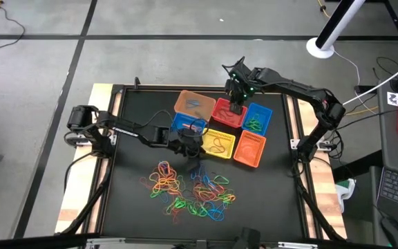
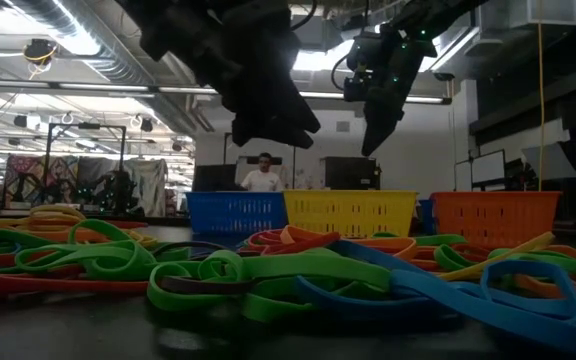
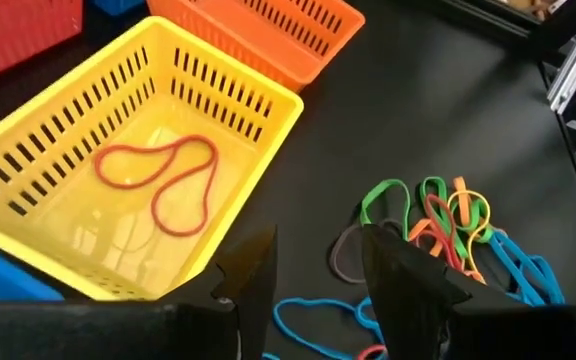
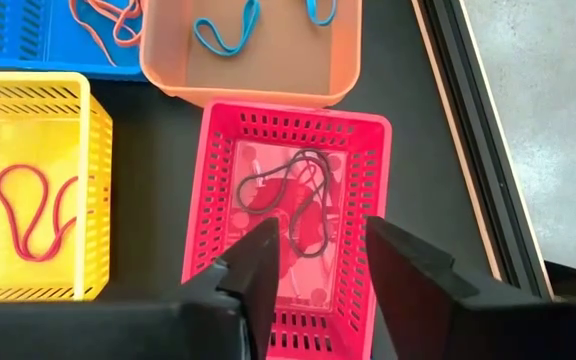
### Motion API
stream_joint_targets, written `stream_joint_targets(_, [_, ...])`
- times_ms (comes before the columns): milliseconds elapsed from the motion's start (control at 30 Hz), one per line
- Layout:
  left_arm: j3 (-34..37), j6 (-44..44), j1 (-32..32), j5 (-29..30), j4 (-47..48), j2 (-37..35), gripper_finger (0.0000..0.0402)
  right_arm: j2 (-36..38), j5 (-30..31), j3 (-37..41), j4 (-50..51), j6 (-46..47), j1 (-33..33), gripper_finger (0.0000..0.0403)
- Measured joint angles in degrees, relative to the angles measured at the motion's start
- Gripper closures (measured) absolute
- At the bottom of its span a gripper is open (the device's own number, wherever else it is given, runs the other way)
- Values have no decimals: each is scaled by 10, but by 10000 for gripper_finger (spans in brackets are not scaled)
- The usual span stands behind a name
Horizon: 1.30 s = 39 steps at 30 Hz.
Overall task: Sort rubber bands into baskets
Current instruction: Put the blue rubber band into the transparent orange basket
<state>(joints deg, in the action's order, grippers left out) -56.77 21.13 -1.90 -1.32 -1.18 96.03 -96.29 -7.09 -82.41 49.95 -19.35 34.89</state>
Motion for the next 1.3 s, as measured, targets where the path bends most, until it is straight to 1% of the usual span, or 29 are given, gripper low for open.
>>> stream_joint_targets(200, [1,32,-16,3,75,3,257,0,0,0,0,0,0,249])
stream_joint_targets(267, [10,35,-24,9,85,3,257,0,0,0,0,0,0,249])
stream_joint_targets(467, [39,39,-53,63,80,3,257,0,0,0,0,0,0,249])
stream_joint_targets(600, [58,62,-65,102,80,3,257,0,0,0,0,0,0,249])
stream_joint_targets(767, [66,103,-79,117,73,12,257,0,0,0,-1,0,0,249])
stream_joint_targets(933, [66,97,-93,130,9,50,257,0,0,0,-3,0,0,249])
stream_joint_targets(1067, [66,103,-94,164,5,73,257,0,-1,0,-3,0,0,249])
stream_joint_targets(1300, [64,103,-97,177,0,102,257,0,-5,0,-3,0,0,249])
